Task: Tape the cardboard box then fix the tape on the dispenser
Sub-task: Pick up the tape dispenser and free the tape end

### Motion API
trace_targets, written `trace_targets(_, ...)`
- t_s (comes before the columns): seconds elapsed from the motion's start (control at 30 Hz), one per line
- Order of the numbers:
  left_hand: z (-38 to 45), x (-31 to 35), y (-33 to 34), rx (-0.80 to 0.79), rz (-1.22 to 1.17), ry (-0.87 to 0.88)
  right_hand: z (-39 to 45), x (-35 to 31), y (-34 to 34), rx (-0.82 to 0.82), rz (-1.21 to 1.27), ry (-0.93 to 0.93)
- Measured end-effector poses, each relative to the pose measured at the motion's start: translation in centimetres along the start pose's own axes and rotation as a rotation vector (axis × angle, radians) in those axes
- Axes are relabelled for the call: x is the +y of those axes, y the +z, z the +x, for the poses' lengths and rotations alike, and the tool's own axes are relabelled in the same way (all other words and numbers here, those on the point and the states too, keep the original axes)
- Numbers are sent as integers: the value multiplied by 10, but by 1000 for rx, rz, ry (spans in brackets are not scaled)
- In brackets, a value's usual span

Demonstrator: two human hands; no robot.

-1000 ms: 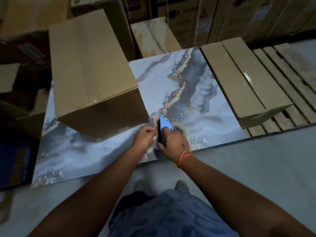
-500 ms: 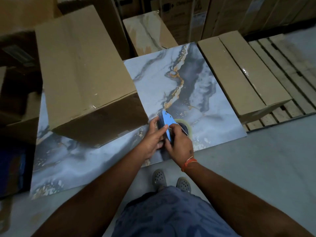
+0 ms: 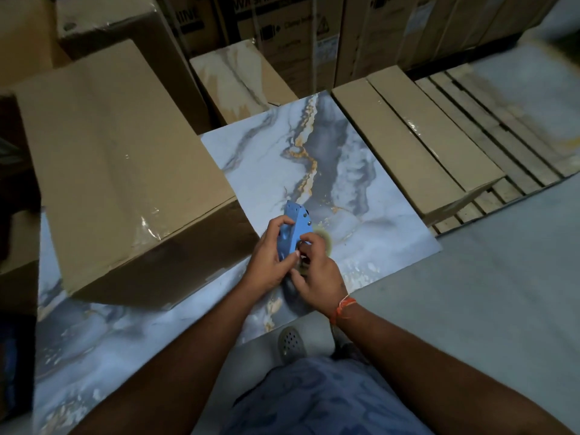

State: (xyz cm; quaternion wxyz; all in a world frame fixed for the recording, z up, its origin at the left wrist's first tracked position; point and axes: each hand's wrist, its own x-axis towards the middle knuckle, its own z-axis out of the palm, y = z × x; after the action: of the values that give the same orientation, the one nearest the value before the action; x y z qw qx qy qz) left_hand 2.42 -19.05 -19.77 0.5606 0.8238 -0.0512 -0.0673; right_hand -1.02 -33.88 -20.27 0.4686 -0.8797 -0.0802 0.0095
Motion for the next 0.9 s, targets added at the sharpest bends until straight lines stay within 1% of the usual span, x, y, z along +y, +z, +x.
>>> trace_targets(0.13, 2, 3, -6, -25, -115, -71, 11, 3, -13, -54, 32, -18)
trace_targets(0.2, 2, 0, -8, -38, -189, -117, 16, 5, -28, -21, 64, -25)
trace_targets(0.3, 2, -4, -11, -47, -213, -186, 28, 9, -55, 73, 195, 2)
trace_targets(0.37, 2, -4, -14, -65, -176, -215, 41, 11, -68, 60, 284, 37)
trace_targets(0.47, 2, -4, -17, -83, -122, -225, 62, 16, -78, -57, 324, 17)
trace_targets(0.57, -1, -2, -17, -44, -149, -253, 78, 18, -85, -196, 381, 11)
trace_targets(0.67, 1, 1, -14, -11, -166, -287, 89, 19, -91, -345, 338, 1)
trace_targets(0.8, 4, 6, -11, -23, -174, -280, 98, 21, -93, -415, 330, -49)
trace_targets(0.9, 5, 10, -9, -19, -178, -270, 106, 25, -91, -464, 322, -48)
